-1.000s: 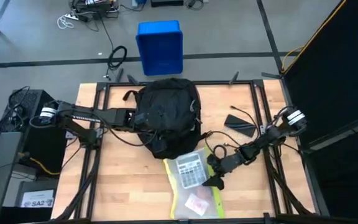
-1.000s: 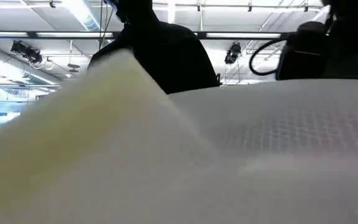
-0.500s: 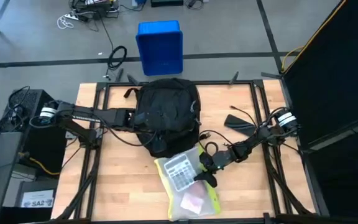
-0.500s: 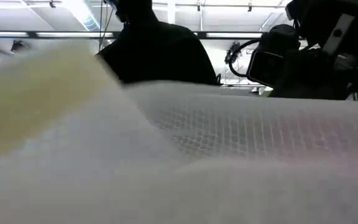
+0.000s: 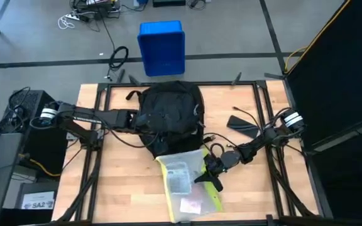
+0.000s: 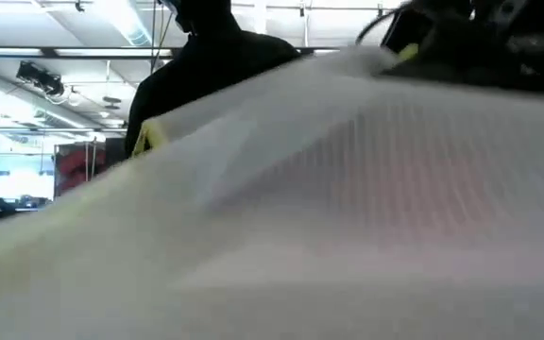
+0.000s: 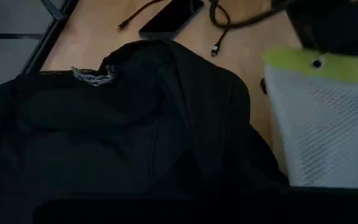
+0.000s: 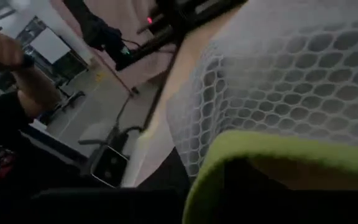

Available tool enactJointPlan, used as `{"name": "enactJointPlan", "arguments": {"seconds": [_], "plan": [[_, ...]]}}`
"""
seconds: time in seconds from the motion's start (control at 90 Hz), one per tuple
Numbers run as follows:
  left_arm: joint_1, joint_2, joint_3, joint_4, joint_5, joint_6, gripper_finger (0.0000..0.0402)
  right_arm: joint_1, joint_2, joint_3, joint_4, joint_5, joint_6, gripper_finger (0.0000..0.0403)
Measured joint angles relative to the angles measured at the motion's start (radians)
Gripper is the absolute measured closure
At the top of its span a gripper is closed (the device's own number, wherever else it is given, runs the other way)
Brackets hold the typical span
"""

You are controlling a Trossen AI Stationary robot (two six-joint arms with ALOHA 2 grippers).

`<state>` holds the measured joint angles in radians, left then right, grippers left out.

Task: Unpack backpack
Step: Put the zip lock bag into the backpack

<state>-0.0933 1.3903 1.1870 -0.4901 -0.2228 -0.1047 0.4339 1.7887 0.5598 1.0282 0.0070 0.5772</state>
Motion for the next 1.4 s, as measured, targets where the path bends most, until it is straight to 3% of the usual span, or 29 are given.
{"name": "enactJointPlan", "arguments": {"seconds": [0.222,0.356,0.767,1.156,1.4], "plan": [[0.0,0.0,0.0,0.031,-0.004,0.001,0.0402,-0.013,-0.158,0.0,0.011,0.042,-0.124,0.0396],[0.0,0.0,0.0,0.088,-0.008,0.02,0.0402,-0.066,-0.217,0.002,0.003,0.05,-0.117,0.0396],[-0.009,-0.004,0.091,0.233,-0.015,0.066,0.0402,-0.203,-0.22,0.003,-0.092,0.047,0.021,0.0396],[-0.077,-0.004,0.118,0.21,-0.016,0.041,0.0402,-0.334,-0.22,0.003,-0.099,0.243,0.054,0.0396],[-0.125,-0.004,0.119,0.167,-0.003,-0.003,0.0402,-0.388,-0.219,0.003,0.084,0.321,-0.017,0.0396]]}}
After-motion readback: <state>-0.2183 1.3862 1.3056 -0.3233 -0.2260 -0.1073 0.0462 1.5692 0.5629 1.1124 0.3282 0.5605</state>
